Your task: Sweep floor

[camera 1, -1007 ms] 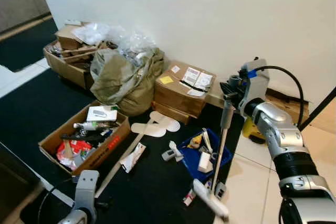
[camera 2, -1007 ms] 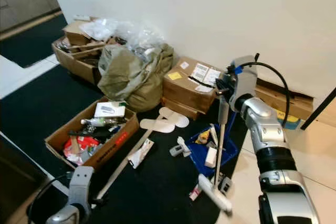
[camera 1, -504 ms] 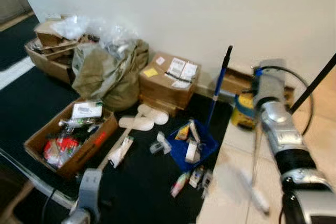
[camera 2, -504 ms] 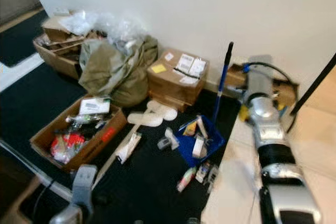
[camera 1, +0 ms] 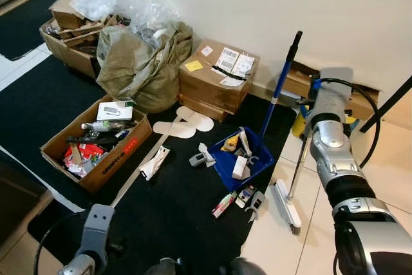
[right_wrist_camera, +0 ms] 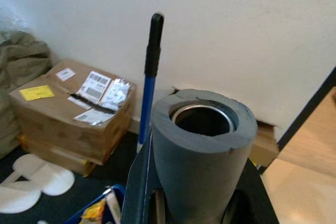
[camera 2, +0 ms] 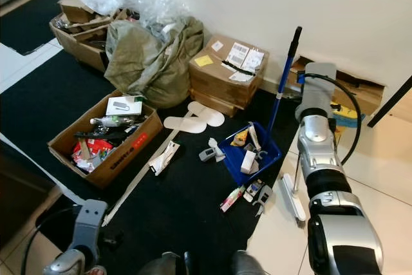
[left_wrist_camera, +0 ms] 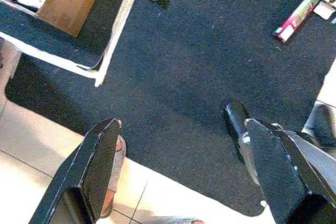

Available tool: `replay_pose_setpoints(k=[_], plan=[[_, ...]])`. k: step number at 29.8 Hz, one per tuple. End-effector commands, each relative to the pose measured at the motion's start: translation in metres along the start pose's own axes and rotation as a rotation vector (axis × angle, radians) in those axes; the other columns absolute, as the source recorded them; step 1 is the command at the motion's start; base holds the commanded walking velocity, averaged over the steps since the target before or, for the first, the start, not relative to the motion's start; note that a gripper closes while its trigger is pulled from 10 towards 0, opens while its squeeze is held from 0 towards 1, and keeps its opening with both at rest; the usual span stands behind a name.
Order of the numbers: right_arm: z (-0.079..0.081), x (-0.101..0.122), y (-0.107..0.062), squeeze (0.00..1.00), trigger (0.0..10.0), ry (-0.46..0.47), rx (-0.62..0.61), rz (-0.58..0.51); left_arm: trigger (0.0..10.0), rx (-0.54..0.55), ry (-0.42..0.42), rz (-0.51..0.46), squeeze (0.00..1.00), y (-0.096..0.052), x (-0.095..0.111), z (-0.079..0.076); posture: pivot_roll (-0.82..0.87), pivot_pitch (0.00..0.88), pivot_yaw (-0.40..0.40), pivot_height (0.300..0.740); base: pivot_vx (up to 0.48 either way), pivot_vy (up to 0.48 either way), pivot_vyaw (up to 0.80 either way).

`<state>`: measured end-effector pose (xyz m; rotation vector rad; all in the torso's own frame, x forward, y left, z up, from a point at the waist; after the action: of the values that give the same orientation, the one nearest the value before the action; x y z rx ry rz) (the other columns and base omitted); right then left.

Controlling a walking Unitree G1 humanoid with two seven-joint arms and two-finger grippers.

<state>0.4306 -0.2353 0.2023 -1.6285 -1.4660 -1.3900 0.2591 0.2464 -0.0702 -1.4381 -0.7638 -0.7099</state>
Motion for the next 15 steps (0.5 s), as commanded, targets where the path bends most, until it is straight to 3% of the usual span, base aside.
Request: replay_pose_setpoints(k=[1,2,3,6,9,15], plan=[[0.004,0.004,-0.001,0.00,10.0,-0.005,-0.001,-0.030,10.0,0.004,-0.008,0.019,0.00,-0.004,-0.010,0.001,0.01,0.295,0.052,0.740,0.000,0.000,0.00],[0.004,0.004,-0.001,0.00,10.0,-0.005,-0.001,-0.030,10.0,0.004,-0.008,0.019,0.00,-0.004,-0.010,0.001,0.01,0.295,0.052,0.740,0.000,0.000,0.00],[0.016,0.007,-0.003,0.00,10.0,-0.002,0.022,-0.047,10.0,-0.004,-0.016,0.000,0.00,-0.002,-0.006,-0.002,0.01,0.295,0.050,0.740,0.000,0.000,0.00],[0.019,0.008,-0.003,0.00,10.0,0.007,0.026,-0.048,10.0,-0.009,-0.018,-0.006,0.00,-0.002,-0.004,-0.004,0.01,0.298,0.050,0.740,0.000,0.000,0.00],[0.036,0.010,-0.008,0.00,10.0,0.045,0.049,-0.066,10.0,-0.034,-0.012,-0.027,0.00,0.000,0.000,-0.011,0.01,0.309,0.049,0.740,0.000,0.000,0.00],[0.045,0.013,-0.013,0.00,10.0,0.031,0.048,-0.106,10.0,-0.053,0.006,-0.048,0.00,0.000,0.004,-0.015,0.02,0.342,0.050,0.740,0.000,0.000,0.00]])
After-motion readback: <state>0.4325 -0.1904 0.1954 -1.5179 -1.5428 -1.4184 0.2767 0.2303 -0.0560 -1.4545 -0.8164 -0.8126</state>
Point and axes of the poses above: a point about 5 cm out from each wrist's last joint towards the gripper, its own y axis pointing out of the wrist towards the gripper, its own x axis along the axis of the wrist's last joint, z = x × y, the point moved 5 cm from there along y, pointing out of the wrist towards the gripper, and after that the axes turned 10 degrees about -y, right-handed, at the moved point
